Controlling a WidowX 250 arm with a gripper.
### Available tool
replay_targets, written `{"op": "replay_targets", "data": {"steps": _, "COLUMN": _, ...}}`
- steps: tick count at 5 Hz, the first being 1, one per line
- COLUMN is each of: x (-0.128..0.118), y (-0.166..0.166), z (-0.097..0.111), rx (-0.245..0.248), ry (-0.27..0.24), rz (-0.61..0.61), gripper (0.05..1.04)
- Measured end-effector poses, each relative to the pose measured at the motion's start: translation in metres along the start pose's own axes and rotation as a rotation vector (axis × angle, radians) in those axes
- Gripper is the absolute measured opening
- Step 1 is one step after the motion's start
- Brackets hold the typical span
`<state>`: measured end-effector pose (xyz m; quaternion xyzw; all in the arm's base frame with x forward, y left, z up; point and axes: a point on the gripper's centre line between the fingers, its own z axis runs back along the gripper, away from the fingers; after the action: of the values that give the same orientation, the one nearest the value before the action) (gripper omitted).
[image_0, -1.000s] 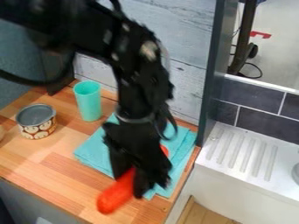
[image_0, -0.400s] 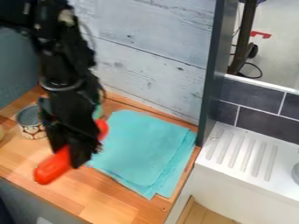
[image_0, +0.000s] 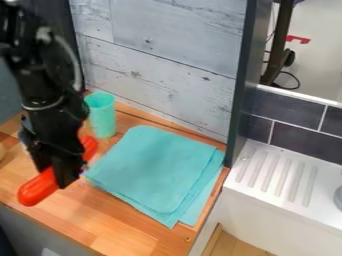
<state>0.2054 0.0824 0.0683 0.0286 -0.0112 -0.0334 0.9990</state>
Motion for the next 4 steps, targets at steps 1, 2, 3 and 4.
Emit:
{"op": "replay_targets", "data": {"steps": 1, "x": 0.007, "y": 0.018, "z": -0.012, "rx": 0.001, "ry": -0.005, "rz": 0.018, "gripper": 0.542}}
{"op": "replay_targets", "data": {"steps": 2, "x": 0.010, "y": 0.029, "z": -0.029, "rx": -0.008, "ry": 0.016, "rz": 0.032, "gripper": 0.542}}
{"op": "replay_targets", "data": {"steps": 3, "x": 0.018, "y": 0.035, "z": -0.039, "rx": -0.013, "ry": 0.009, "rz": 0.023, "gripper": 0.542}}
{"op": "replay_targets", "data": {"steps": 4, "x": 0.024, "y": 0.039, "z": -0.048, "rx": 0.000, "ry": -0.002, "rz": 0.024, "gripper": 0.542}}
